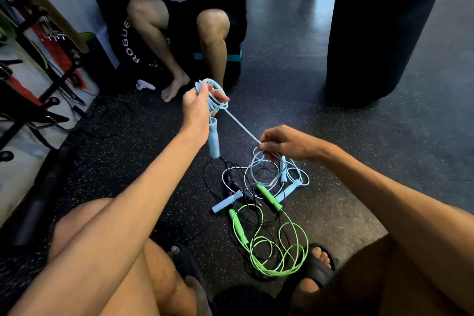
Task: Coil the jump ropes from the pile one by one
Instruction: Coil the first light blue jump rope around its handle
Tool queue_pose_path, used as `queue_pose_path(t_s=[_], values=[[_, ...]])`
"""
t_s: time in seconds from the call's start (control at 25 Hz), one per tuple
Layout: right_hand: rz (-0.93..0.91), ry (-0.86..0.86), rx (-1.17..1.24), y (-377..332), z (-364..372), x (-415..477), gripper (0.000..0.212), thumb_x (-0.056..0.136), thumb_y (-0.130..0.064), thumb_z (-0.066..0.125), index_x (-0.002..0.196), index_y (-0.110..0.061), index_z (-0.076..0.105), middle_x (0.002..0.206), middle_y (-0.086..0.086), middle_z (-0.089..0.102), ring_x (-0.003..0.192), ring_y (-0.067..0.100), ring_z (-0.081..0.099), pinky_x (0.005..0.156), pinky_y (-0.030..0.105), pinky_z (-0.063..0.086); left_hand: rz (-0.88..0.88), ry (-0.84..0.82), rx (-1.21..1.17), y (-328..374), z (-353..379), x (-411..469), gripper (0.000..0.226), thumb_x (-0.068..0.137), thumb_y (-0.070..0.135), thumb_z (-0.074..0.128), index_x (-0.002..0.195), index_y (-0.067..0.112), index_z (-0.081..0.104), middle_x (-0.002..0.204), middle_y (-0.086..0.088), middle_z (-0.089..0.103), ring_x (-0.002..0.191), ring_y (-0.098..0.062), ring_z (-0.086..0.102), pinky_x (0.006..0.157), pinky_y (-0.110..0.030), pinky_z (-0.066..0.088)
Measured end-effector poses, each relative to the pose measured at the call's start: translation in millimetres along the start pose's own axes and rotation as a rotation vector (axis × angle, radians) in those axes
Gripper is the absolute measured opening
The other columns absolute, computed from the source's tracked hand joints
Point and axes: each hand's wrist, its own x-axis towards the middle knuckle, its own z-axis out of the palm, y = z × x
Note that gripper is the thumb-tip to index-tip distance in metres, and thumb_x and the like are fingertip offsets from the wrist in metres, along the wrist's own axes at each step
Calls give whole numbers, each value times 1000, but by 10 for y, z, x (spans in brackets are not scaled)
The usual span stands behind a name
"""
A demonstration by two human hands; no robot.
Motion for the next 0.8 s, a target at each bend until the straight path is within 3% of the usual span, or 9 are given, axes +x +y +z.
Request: queue_pose_path(t_s=[0.08, 0.16, 0.28, 0.36, 0.48, 0.64, 0.72, 0.8], values=[[-75, 14, -2, -101, 8, -12, 20, 100, -16, 53, 94, 0, 65, 72, 8, 60, 65, 18, 55, 62, 27, 47, 117, -60, 255, -38, 24, -38, 25, 104, 15, 35, 93, -2, 50, 66, -10, 67, 49, -14, 64, 51, -24, 48], [-122, 31, 37, -163, -2, -21, 24, 101, -16, 51, 95, 2, 66, 71, 8, 57, 64, 17, 52, 60, 23, 44, 250, -147, 534, -77, 49, -66, 21, 103, 16, 36, 92, 4, 49, 67, -5, 70, 56, -12, 66, 56, -23, 46], [-156, 73, 109, -208, -28, -46, 26, 102, -17, 49, 97, 2, 67, 69, 11, 56, 65, 21, 54, 64, 29, 48, 358, -323, 940, -167, 81, -124, 21, 100, 22, 42, 84, 12, 52, 67, 0, 72, 66, -15, 66, 67, -29, 47], [-164, 118, 142, -206, -50, -52, 28, 102, -18, 48, 99, 1, 68, 68, 14, 57, 65, 23, 58, 66, 32, 49, 345, -464, 1076, -236, 80, -158, 24, 97, 24, 45, 74, 23, 51, 66, -2, 70, 65, -20, 65, 68, -32, 49], [-179, 254, 121, -214, -84, -60, 28, 102, -17, 49, 99, 2, 69, 65, 14, 61, 61, 20, 59, 62, 29, 46, 245, -600, 1110, -261, 98, -175, 35, 98, 25, 44, 64, 25, 46, 55, 4, 56, 51, -14, 51, 61, -34, 44], [-174, 438, 115, -231, -136, -46, 26, 100, -14, 52, 92, 8, 65, 65, 11, 63, 53, 14, 60, 53, 19, 48, -44, -767, 927, -174, 146, -233, 49, 100, 43, 41, 65, 13, 56, 54, 2, 46, 47, -8, 35, 52, -27, 30], [-143, 433, 152, -206, -128, -4, 23, 100, -12, 51, 94, 7, 63, 75, 15, 65, 58, 16, 64, 58, 25, 55, -57, -840, 898, -127, 138, -272, 44, 100, 39, 47, 68, 9, 51, 56, -1, 40, 48, -8, 32, 49, -23, 26], [-56, 381, 217, -133, -115, 39, 16, 99, -1, 45, 97, 4, 61, 87, 19, 66, 71, 24, 67, 72, 39, 58, -90, -828, 775, -72, 119, -296, 42, 101, 32, 48, 64, 12, 42, 50, 5, 33, 45, -8, 28, 48, -22, 23]])
